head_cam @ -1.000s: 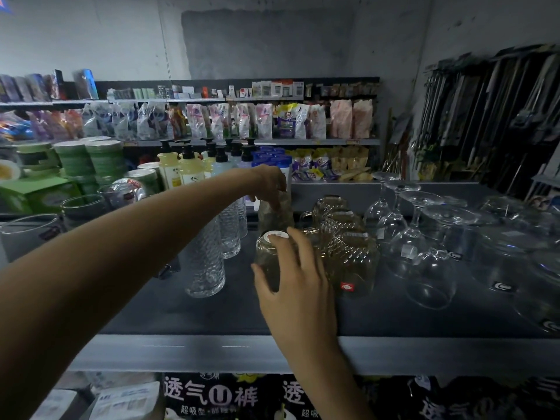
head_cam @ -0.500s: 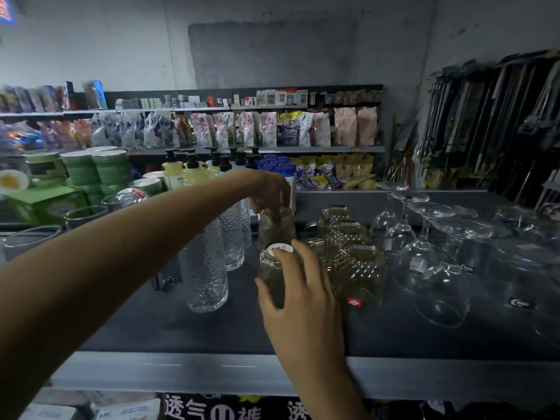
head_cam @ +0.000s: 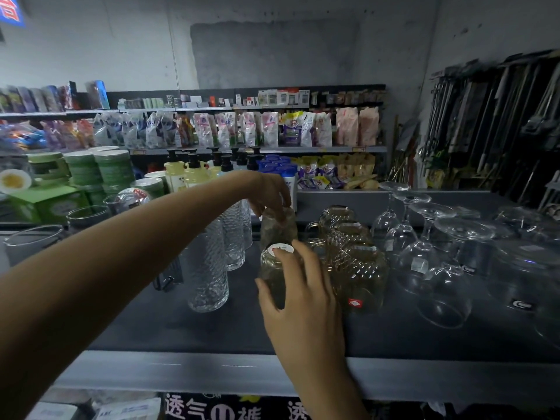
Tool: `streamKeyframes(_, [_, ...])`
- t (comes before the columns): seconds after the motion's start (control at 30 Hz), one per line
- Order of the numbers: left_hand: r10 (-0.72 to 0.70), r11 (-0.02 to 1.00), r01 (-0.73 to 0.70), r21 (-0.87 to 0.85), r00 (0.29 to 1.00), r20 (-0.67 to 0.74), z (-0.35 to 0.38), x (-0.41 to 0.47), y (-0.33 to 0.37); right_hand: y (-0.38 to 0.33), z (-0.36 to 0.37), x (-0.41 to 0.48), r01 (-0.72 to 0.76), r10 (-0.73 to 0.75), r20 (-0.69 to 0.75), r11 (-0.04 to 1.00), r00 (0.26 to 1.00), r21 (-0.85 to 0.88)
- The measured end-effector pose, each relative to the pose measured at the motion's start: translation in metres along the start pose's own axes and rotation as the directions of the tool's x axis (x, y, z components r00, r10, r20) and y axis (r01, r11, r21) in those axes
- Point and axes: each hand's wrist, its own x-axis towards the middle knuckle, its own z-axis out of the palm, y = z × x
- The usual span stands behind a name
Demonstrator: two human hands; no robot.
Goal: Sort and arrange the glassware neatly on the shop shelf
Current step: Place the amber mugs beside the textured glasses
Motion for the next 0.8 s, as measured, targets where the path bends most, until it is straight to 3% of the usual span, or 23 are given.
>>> streamKeyframes(0.2, [0.021, 0.999, -0.021, -0.037, 1.0, -0.006, 0.002, -0.003, 0.001, 0.0, 0.0, 0.0, -0.003, 0.003, -0.001, 1.0, 1.0, 0.012])
streamKeyframes(0.5, [0.047, 0.996, -0.043, 0.077, 0.998, -0.051, 0.001, -0.008, 0.007, -0.002, -0.002, 0.0, -0.004, 0.004, -0.003, 1.0, 1.0, 0.031])
streamKeyframes(0.63, [0.23, 0.966, -0.18, 0.187, 0.928, -0.294, -0.017, -0.042, 0.023, -0.003, -0.005, 0.002, -0.017, 0.016, 0.017, 0.999, 1.0, 0.047])
streamKeyframes(0.8, [0.315, 0.935, -0.354, 0.03, 0.787, -0.53, -0.015, -0.129, 0.045, -0.005, -0.012, 0.005, -0.036, 0.029, 0.056, 0.993, 0.998, 0.113])
